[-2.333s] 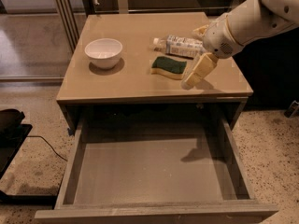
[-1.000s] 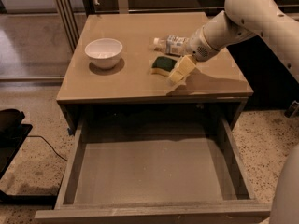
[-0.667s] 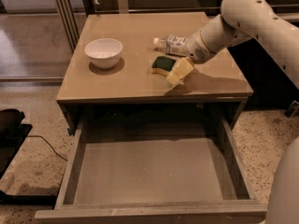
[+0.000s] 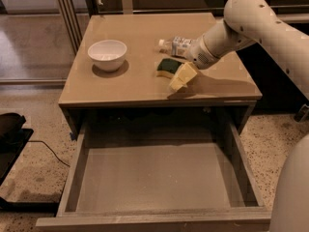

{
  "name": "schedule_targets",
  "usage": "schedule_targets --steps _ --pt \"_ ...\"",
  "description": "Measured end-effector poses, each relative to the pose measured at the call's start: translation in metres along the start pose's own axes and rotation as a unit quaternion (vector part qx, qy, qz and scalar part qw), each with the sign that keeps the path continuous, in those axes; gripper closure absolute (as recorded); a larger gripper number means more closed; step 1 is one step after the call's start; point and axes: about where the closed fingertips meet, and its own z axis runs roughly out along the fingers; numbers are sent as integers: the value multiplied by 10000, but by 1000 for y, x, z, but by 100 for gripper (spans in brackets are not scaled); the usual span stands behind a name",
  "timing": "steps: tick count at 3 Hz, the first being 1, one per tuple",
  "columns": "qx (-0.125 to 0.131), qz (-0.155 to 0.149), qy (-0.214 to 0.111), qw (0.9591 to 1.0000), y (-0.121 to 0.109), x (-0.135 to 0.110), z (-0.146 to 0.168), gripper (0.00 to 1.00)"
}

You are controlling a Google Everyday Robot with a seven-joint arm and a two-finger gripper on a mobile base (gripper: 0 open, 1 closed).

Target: Place sponge into top drawer

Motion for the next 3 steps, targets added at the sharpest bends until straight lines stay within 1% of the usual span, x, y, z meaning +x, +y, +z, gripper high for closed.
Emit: schedule_targets --steps 1,3 --pt "0 0 0 10000 0 0 0 19" --pt "-1 0 0 10000 0 0 0 65"
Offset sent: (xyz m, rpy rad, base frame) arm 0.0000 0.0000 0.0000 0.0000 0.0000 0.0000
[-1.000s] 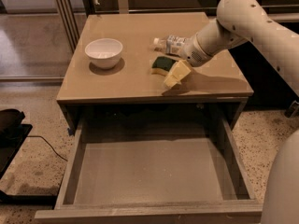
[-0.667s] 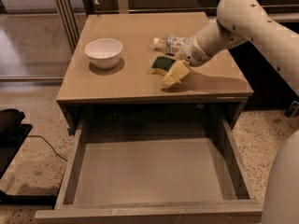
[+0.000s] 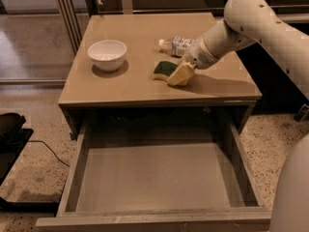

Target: Place sponge into top drawer

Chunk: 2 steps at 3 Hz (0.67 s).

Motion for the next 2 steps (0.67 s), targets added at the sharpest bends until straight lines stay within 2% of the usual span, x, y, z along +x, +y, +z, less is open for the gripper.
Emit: schedule_targets --steps 1,2 --pt "0 0 0 10000 0 0 0 88" --pt "0 0 1 10000 0 0 0 100"
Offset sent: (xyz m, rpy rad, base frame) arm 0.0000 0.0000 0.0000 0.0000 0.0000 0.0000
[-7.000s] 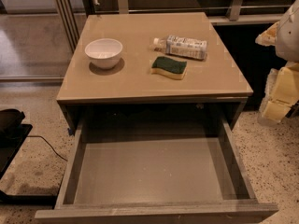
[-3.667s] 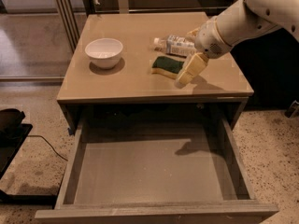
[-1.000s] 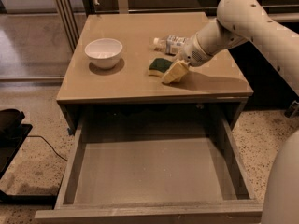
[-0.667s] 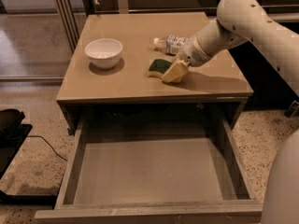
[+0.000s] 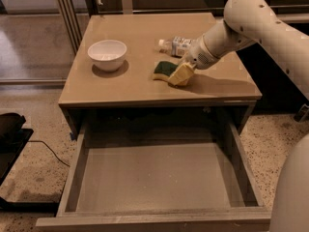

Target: Place sponge into top drawer

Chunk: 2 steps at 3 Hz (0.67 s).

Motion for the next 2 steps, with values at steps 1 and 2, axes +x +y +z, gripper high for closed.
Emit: schedule_targets --steps 1,2 --pt "6 -24 124 9999 3 2 -3 100" --pt "73 -117 224 9997 17 4 -21 100"
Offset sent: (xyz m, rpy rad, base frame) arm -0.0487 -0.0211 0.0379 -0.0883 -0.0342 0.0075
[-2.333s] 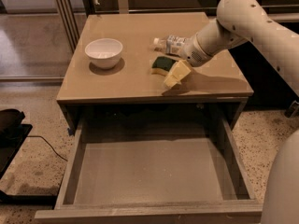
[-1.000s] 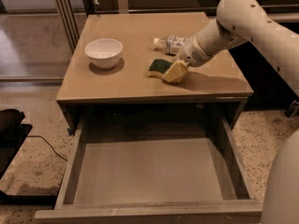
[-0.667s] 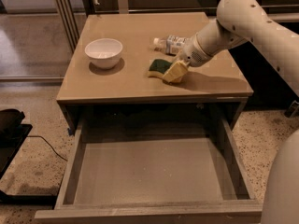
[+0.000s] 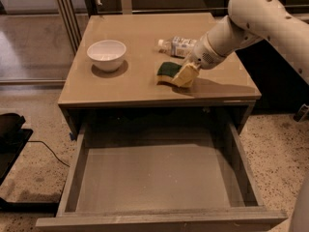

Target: Place sponge into top drawer

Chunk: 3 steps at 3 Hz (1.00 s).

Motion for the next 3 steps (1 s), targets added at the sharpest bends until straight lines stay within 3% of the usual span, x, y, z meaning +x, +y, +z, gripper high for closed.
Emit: schedule_targets --steps 2,3 --pt "285 -300 -63 9991 54 1 -58 100" --pt "503 -367 -36 9981 84 14 -82 100"
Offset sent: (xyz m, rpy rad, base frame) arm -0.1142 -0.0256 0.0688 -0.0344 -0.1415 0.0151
